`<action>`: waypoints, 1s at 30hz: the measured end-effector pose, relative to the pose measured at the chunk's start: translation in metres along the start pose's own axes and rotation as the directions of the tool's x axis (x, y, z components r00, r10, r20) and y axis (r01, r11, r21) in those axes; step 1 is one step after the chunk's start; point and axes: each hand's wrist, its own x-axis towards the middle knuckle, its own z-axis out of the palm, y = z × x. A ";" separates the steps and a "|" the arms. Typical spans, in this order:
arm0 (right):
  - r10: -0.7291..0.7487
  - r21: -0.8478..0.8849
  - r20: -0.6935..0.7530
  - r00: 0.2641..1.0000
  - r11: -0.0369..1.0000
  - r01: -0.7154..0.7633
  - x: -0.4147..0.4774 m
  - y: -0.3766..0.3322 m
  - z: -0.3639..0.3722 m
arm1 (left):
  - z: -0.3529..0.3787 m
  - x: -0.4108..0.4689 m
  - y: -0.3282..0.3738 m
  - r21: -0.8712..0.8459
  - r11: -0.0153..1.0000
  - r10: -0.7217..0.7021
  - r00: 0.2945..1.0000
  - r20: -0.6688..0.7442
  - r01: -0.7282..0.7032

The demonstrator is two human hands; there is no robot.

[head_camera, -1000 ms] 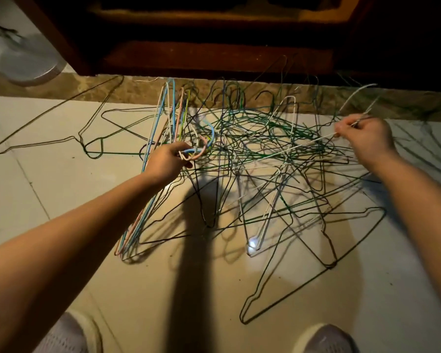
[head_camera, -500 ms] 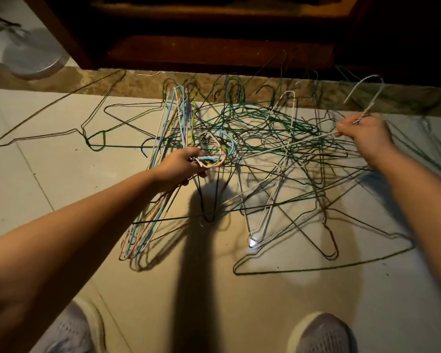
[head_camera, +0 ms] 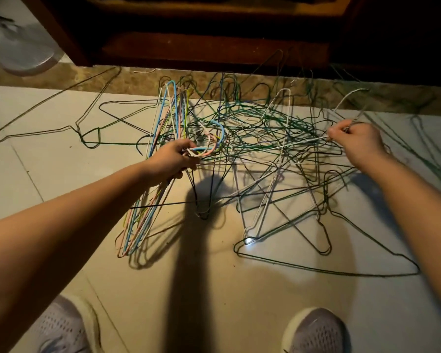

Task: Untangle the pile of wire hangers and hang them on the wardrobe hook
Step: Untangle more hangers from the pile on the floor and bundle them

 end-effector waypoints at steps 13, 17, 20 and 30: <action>0.032 -0.040 -0.093 0.995 0.999 -0.035 -0.005 -0.004 0.001 | -0.004 -0.007 0.002 0.049 0.998 -0.032 0.998 0.050 0.029; 0.042 -0.020 -0.138 0.990 0.999 -0.045 -0.004 -0.005 0.010 | -0.009 -0.010 0.003 0.040 0.998 -0.044 0.997 0.058 0.041; 0.029 -0.034 -0.178 0.984 0.999 -0.036 -0.004 -0.007 0.014 | -0.013 -0.011 0.004 0.037 0.998 -0.047 0.997 0.064 0.045; -0.037 -0.148 -0.273 0.961 0.989 -0.003 -0.005 -0.013 0.002 | -0.032 -0.012 -0.006 0.159 0.987 -0.031 0.993 0.110 0.013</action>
